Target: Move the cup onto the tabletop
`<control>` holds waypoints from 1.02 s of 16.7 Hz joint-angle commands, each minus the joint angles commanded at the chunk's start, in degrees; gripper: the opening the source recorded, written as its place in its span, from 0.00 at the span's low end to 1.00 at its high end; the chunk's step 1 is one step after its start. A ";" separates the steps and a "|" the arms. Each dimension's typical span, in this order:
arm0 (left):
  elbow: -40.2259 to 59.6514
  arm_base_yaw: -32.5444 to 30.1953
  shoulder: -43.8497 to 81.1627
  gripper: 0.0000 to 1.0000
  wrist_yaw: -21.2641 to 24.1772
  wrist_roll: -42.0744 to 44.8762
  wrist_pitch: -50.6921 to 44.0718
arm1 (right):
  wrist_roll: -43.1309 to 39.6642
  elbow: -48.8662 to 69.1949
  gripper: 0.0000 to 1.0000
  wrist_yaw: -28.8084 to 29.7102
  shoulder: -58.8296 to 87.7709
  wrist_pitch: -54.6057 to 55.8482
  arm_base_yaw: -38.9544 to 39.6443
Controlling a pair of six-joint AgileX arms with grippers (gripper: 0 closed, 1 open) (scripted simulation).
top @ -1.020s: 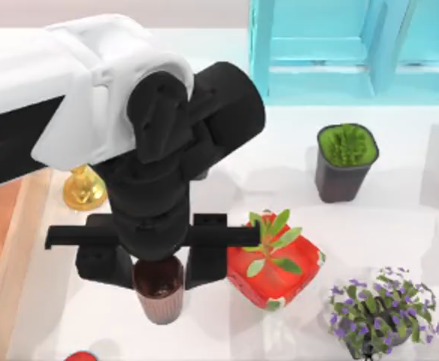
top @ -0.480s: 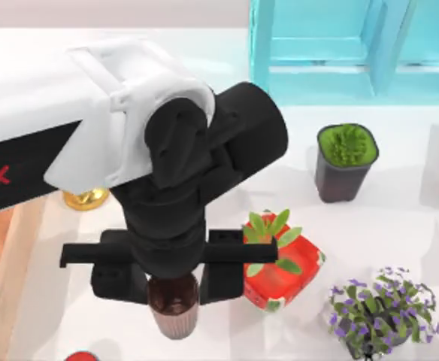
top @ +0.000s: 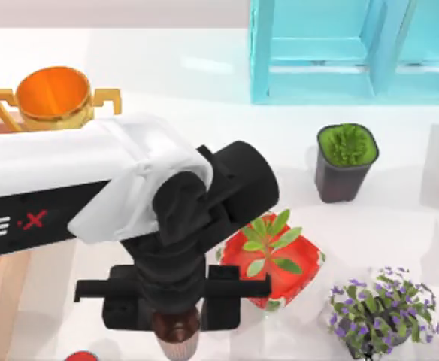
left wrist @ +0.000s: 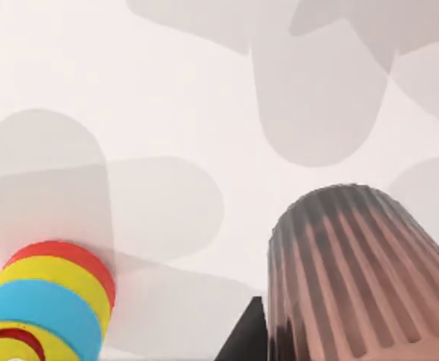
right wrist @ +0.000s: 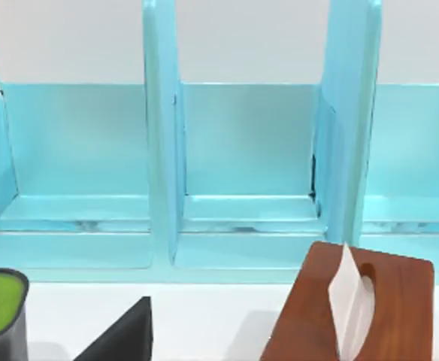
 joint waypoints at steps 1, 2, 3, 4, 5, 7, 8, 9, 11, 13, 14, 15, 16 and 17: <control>-0.02 0.00 0.01 0.00 0.00 0.00 0.02 | 0.00 0.00 1.00 0.00 0.00 0.00 0.00; -0.02 0.00 0.01 0.00 0.00 0.00 0.02 | 0.00 0.00 1.00 0.00 0.00 0.00 0.00; -0.02 0.00 0.01 0.00 0.00 0.00 0.02 | 0.00 0.00 1.00 0.00 0.00 0.00 0.00; -0.02 0.00 0.01 0.08 0.00 0.00 0.02 | 0.00 0.00 1.00 0.00 0.00 0.00 0.00; -0.02 0.00 0.01 0.15 0.00 0.00 0.02 | 0.00 0.00 1.00 0.00 0.00 0.00 0.00; -0.02 0.00 0.01 0.30 0.00 0.00 0.02 | 0.00 0.00 1.00 0.00 0.00 0.00 0.00; -0.02 0.00 0.01 0.38 0.00 0.00 0.02 | 0.00 0.00 1.00 0.00 0.00 0.00 0.00; -0.02 0.00 0.01 0.45 0.00 0.00 0.02 | 0.00 0.00 1.00 0.00 0.00 0.00 0.00; -0.02 0.00 0.01 0.60 0.00 0.00 0.02 | 0.00 0.00 1.00 0.00 0.00 0.00 0.00; -0.02 0.00 0.01 0.75 0.00 0.00 0.02 | 0.00 0.00 1.00 0.00 0.00 0.00 0.00; -0.02 0.00 0.01 0.83 0.00 0.00 0.02 | 0.00 0.00 1.00 0.00 0.00 0.00 0.00; -0.02 0.00 0.01 0.90 0.00 0.00 0.02 | 0.00 0.00 1.00 0.00 0.00 0.00 0.00; -0.02 0.00 0.01 0.98 0.00 0.00 0.02 | 0.00 0.00 1.00 0.00 0.00 0.00 0.00; -0.02 0.00 0.01 1.00 0.00 0.00 0.02 | 0.00 0.00 1.00 0.00 0.00 0.00 0.00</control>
